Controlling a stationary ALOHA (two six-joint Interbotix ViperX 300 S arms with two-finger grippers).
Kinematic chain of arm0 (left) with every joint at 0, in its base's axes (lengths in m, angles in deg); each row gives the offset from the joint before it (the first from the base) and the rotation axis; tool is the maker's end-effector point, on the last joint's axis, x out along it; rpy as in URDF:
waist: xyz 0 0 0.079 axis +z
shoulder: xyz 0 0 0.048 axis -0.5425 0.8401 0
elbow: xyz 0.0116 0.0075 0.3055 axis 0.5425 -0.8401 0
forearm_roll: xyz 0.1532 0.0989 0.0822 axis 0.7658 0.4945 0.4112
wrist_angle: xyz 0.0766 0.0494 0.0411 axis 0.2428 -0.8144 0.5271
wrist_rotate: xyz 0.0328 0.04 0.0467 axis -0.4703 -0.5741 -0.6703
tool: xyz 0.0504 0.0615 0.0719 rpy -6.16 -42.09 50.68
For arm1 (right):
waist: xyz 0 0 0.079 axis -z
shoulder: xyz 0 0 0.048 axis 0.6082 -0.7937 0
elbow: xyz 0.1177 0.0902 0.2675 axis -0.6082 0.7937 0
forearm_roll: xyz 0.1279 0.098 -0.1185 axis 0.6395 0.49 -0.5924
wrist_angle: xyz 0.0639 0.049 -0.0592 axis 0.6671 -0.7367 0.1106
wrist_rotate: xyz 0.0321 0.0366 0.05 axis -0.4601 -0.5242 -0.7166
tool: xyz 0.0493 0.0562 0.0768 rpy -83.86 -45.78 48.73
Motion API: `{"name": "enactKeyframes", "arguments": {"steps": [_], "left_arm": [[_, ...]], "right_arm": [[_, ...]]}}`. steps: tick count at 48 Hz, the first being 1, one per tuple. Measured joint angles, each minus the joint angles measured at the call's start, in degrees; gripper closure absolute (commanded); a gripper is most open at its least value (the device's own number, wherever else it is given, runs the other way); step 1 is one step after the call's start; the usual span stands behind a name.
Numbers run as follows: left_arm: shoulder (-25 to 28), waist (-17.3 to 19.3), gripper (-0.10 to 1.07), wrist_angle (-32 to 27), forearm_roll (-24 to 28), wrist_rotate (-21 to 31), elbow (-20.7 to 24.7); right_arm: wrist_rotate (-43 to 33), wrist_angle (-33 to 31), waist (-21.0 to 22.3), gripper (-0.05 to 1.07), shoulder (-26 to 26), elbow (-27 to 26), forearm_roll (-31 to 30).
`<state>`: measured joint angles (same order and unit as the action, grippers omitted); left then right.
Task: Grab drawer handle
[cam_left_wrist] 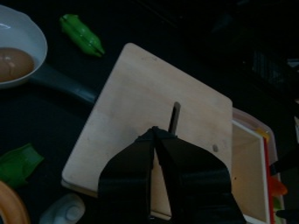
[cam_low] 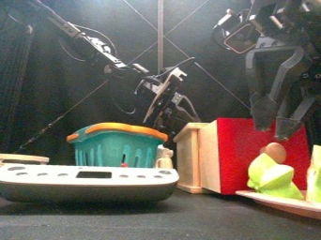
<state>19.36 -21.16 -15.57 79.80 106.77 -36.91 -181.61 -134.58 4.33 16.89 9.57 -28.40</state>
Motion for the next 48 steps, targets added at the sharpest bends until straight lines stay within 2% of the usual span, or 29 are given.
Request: {"name": "enactKeyframes", "arguments": {"steps": [7,13,25,36,46,48], "left_arm": [[-2.6,0.0,0.47,1.3,1.4,-0.1,-0.8],[-5.9,-0.7,0.47,1.7,3.1,-0.1,-3.3],[-15.0,-2.3,0.47,2.5,6.4,0.0,-13.4],[-20.2,-3.2,0.47,5.9,6.9,0.0,-20.3],[-24.4,-3.3,0.47,9.4,9.2,-0.2,-25.6],[-26.7,-3.3,0.47,10.5,10.5,-0.4,-27.6]], "right_arm": [[0.5,-0.1,-0.2,0.16,4.7,0.4,-4.7],[0.7,-0.4,0.3,0.16,9.5,3.6,-9.7],[1.8,2.4,4.5,0.16,15.4,11.4,-12.3],[9.1,5.2,9.5,0.16,15.9,11.7,-9.1],[21.9,5.8,13.4,0.16,14.7,10.1,0.7],[25.3,6.3,14.6,0.16,14.2,9.6,3.3]]}}
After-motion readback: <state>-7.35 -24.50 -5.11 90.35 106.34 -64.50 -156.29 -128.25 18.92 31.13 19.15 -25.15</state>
